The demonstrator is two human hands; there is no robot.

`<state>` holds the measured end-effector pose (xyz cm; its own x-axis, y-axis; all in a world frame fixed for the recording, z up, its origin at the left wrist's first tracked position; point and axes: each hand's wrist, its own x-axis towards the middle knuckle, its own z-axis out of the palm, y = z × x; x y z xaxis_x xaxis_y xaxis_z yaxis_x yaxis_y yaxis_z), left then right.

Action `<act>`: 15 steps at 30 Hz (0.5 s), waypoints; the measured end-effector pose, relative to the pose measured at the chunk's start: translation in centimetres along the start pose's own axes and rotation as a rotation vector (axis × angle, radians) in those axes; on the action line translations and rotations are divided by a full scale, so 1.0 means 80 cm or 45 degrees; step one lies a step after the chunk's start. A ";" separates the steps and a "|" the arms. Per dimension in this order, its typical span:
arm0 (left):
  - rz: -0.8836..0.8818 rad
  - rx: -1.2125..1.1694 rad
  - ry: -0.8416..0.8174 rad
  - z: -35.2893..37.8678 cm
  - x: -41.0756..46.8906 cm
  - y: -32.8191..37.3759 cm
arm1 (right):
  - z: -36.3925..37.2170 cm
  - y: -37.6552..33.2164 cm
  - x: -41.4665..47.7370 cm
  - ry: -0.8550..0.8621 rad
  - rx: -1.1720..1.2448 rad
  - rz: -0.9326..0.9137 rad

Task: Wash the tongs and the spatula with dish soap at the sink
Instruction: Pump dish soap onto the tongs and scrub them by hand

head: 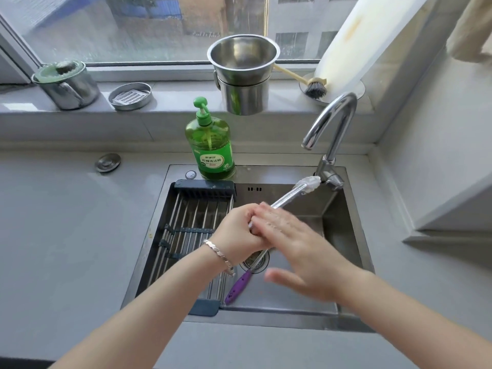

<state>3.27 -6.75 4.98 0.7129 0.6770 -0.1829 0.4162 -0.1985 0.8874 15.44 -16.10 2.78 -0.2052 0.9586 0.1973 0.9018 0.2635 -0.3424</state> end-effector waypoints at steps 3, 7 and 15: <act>-0.044 -0.035 -0.004 0.005 -0.003 0.003 | -0.018 0.031 -0.001 0.130 0.060 0.313; 0.052 0.086 0.116 0.010 -0.003 0.004 | 0.000 0.007 -0.004 0.017 0.015 0.067; 0.184 0.312 0.122 0.009 -0.018 -0.008 | -0.004 0.033 -0.006 0.071 -0.036 0.236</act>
<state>2.39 -8.06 4.39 0.7231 0.6907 -0.0111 0.4462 -0.4548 0.7708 18.01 -15.88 2.07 -0.0143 0.9828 0.1841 0.9328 0.0794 -0.3514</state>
